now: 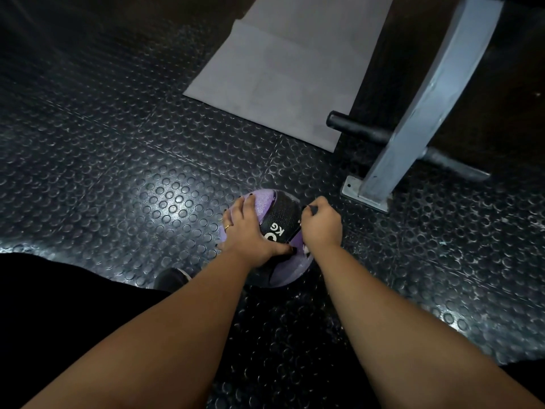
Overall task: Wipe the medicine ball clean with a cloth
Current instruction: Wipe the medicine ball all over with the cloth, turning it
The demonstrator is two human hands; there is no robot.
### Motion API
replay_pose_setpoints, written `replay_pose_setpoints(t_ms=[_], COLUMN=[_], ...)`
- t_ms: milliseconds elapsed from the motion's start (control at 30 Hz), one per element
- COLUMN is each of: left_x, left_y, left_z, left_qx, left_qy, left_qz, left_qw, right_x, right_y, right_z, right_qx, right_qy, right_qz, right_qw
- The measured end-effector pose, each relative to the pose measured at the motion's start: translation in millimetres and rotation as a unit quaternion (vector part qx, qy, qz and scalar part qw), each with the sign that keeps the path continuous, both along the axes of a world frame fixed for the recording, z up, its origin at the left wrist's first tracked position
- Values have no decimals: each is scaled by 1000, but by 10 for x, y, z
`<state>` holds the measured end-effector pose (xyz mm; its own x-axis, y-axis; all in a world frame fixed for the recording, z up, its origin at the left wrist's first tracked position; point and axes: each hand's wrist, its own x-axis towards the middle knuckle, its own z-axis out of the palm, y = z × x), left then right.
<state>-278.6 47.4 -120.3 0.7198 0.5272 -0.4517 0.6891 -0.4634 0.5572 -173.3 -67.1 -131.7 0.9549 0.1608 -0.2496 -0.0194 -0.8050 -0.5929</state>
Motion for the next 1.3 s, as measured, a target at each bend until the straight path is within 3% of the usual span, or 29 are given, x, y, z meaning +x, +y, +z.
replay_pose_setpoints(t_ms=[133,367,500,667,767,1133,1300], left_x=[2,16,11,-40,-51,-6,36], left_y=[23,73,45,-5,6,51,-31], left_z=[-8,-50,-34,-3,-12,-8,34], left_qx=[1,4,3,-1,2,-10,9], left_qy=[-6,-13,-12,-5,-19,0,15], left_qz=[7,13,5,-3,1,-2,-4], left_qw=[1000,1000,1000,1000,1000,1000,1000], right_x=[161,-371,-360,121,300,-409,-179], right_y=[22,-14,-4,70,90,41,77], right_z=[8,87,83,7,2,126,91], right_qx=[-3,85,83,-2,5,79,30], right_qy=[37,-51,-74,33,82,-119,-86], right_qz=[24,43,31,-1,15,117,43], right_qw=[999,994,993,999,996,983,995])
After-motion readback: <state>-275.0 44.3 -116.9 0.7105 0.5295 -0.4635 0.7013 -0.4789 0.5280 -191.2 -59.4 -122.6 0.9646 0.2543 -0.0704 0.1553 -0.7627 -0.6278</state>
